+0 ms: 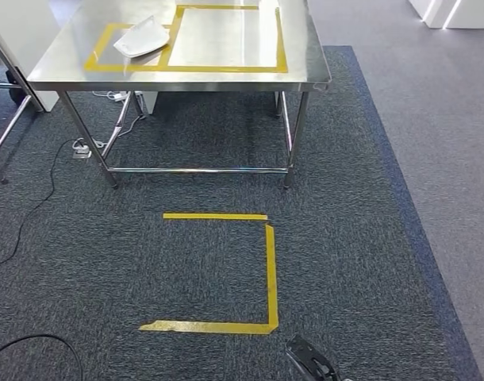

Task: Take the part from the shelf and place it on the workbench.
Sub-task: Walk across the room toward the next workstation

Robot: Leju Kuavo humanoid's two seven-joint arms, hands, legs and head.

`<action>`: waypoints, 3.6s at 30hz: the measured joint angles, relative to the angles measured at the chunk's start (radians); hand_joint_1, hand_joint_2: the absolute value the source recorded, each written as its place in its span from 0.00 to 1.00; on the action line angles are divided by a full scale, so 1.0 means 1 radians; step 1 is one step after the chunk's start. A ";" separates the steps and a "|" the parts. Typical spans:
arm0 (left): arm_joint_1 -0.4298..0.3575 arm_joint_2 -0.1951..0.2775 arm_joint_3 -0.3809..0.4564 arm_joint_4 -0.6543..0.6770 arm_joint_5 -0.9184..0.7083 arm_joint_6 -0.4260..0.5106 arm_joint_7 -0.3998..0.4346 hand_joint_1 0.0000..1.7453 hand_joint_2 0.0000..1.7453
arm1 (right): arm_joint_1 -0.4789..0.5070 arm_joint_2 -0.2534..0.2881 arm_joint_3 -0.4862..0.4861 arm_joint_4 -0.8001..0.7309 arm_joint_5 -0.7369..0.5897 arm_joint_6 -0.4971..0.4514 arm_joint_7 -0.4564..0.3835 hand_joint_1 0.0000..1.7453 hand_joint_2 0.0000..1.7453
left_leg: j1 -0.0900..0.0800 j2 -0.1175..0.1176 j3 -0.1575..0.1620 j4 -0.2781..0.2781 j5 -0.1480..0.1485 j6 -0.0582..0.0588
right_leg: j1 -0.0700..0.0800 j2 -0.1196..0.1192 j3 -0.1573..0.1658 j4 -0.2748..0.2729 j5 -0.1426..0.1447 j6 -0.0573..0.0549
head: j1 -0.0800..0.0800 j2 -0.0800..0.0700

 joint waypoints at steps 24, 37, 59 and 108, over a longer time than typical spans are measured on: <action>-0.001 0.000 -0.012 -0.002 0.001 -0.003 -0.007 0.00 0.00 | -0.002 0.000 0.006 0.007 0.002 -0.002 0.000 0.00 0.00 | -0.005 0.000 -0.017 0.001 0.015 0.014 | -0.005 0.002 -0.013 -0.003 0.020 0.020 | 0.000 0.000; -0.008 0.003 -0.021 -0.008 -0.001 -0.004 0.001 0.00 0.00 | -0.003 0.000 0.007 0.009 0.004 -0.004 0.000 0.00 0.00 | 0.012 0.006 -0.048 -0.037 0.073 0.027 | -0.027 0.012 -0.128 0.254 -0.117 0.065 | 0.003 0.000; -0.012 0.011 -0.034 -0.011 0.007 -0.003 -0.004 0.00 0.00 | -0.006 0.004 0.010 0.013 0.005 -0.003 -0.008 0.00 0.00 | 0.033 0.001 -0.090 -0.023 0.112 -0.041 | -0.033 0.019 -0.016 0.023 -0.017 0.028 | 0.003 0.000; -0.007 0.013 -0.035 -0.029 0.010 -0.004 0.001 0.00 0.00 | -0.014 0.006 0.014 0.017 0.037 -0.010 0.012 0.00 0.00 | 0.043 -0.048 -0.175 0.068 0.077 -0.057 | -0.036 0.006 0.001 0.025 -0.021 0.002 | -0.007 0.000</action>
